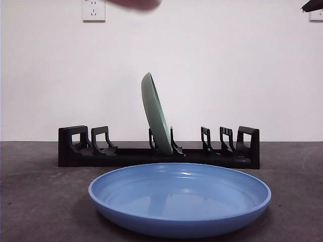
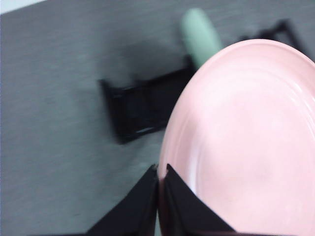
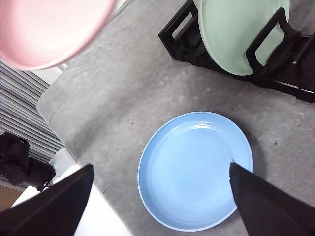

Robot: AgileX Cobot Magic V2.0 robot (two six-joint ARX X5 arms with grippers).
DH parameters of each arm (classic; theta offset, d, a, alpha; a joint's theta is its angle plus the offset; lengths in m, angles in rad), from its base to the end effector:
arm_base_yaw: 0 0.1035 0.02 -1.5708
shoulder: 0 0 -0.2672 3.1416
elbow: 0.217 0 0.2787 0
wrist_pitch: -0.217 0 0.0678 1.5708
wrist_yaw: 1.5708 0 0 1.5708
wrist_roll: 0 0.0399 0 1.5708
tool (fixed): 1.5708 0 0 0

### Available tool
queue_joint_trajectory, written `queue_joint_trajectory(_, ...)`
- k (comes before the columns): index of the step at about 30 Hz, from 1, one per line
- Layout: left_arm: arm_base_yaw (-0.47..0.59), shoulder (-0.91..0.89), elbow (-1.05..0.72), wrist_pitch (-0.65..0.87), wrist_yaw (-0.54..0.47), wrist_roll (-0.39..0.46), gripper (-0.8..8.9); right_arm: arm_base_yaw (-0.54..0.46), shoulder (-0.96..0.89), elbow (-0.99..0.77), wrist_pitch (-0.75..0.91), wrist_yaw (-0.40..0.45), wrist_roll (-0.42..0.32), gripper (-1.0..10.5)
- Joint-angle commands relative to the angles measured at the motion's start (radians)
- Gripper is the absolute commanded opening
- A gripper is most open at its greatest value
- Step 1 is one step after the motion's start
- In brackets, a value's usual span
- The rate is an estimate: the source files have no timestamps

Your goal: Place the plate

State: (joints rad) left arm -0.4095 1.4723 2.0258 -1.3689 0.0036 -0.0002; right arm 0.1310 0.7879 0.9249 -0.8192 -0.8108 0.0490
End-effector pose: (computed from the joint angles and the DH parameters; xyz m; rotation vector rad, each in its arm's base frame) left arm 0.2454 -0.1067 0.4851 0.1653 0.8041 -0.3898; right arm 0.1617 0.0505 0.3294 0.2795 0.6894 0.8882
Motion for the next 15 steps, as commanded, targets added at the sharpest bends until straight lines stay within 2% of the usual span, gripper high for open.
queue_joint_trajectory(1,-0.014,-0.034,-0.007,0.013,0.059,-0.016,0.05,0.004,0.008,0.004,0.011,0.0,0.003,4.4)
queue_joint_trajectory(8,-0.04,-0.143,-0.239,0.043,0.201,0.001,0.04,0.004,0.008,0.004,0.011,0.0,0.003,4.4)
queue_joint_trajectory(12,-0.043,-0.199,-0.414,0.099,0.299,0.008,0.05,0.004,0.008,0.004,0.011,0.0,0.003,4.4)
queue_joint_trajectory(15,-0.043,-0.221,-0.53,0.162,0.335,0.008,0.05,0.004,0.008,0.004,0.011,0.0,0.003,4.4)
